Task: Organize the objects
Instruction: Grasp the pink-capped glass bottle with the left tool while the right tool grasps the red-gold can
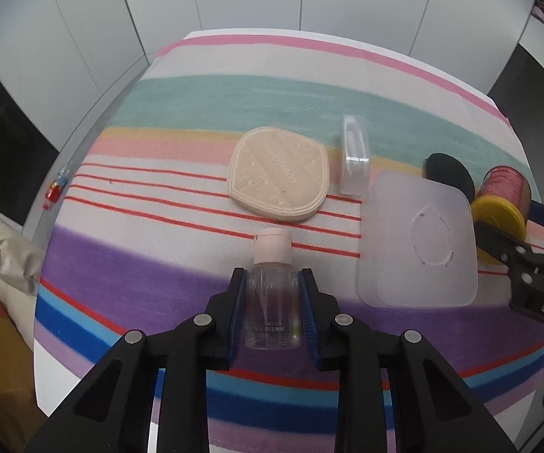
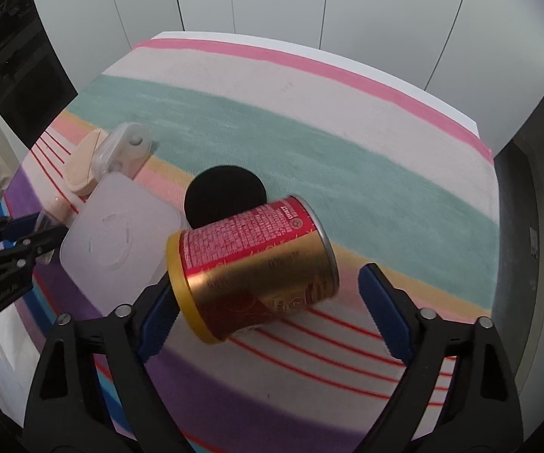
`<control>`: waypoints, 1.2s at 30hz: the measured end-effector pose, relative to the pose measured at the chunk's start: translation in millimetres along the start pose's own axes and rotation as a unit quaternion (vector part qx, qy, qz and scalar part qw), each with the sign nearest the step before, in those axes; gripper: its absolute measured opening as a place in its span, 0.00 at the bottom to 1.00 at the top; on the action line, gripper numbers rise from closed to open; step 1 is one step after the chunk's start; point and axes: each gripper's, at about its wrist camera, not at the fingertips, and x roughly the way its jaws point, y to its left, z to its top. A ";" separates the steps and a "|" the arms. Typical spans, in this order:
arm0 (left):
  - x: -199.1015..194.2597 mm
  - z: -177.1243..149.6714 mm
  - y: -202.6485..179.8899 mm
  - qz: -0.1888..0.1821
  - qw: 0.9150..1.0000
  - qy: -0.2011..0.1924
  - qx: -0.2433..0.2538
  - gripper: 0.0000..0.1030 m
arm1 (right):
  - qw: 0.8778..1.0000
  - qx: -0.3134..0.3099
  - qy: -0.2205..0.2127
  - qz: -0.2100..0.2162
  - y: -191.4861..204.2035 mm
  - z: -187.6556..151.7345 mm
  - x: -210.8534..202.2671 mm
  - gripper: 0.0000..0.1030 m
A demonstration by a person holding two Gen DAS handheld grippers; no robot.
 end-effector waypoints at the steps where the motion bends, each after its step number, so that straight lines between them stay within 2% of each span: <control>1: -1.3 -0.4 0.9 0.000 1.000 0.001 -0.004 0.27 | 1.000 -0.002 -0.001 0.005 1.1 1.7 1.6 0.81; 2: -1.9 0.4 2.4 -0.001 1.000 0.003 -0.007 0.27 | 1.000 -0.005 -0.002 0.008 2.6 2.7 2.0 0.70; 7: -16.9 3.3 0.7 -0.008 1.000 -0.003 -0.007 0.27 | 1.000 0.004 -0.007 0.023 4.8 5.5 -3.5 0.64; 15: -53.5 7.0 -11.9 -0.027 0.999 -0.022 -0.004 0.27 | 0.999 0.032 -0.003 0.016 1.0 1.7 -31.2 0.62; 19: -69.8 10.5 -16.9 -0.035 0.999 -0.029 -0.004 0.27 | 0.999 0.047 0.008 -0.005 -3.2 -3.8 -50.0 0.62; 24: -96.0 9.3 -24.5 -0.040 0.998 -0.043 0.002 0.27 | 0.998 0.065 0.003 0.011 -9.3 -10.8 -80.6 0.62; 36: -157.7 -3.8 -40.5 -0.052 0.996 -0.073 0.019 0.27 | 0.996 0.084 -0.014 0.004 -8.4 -28.1 -149.0 0.62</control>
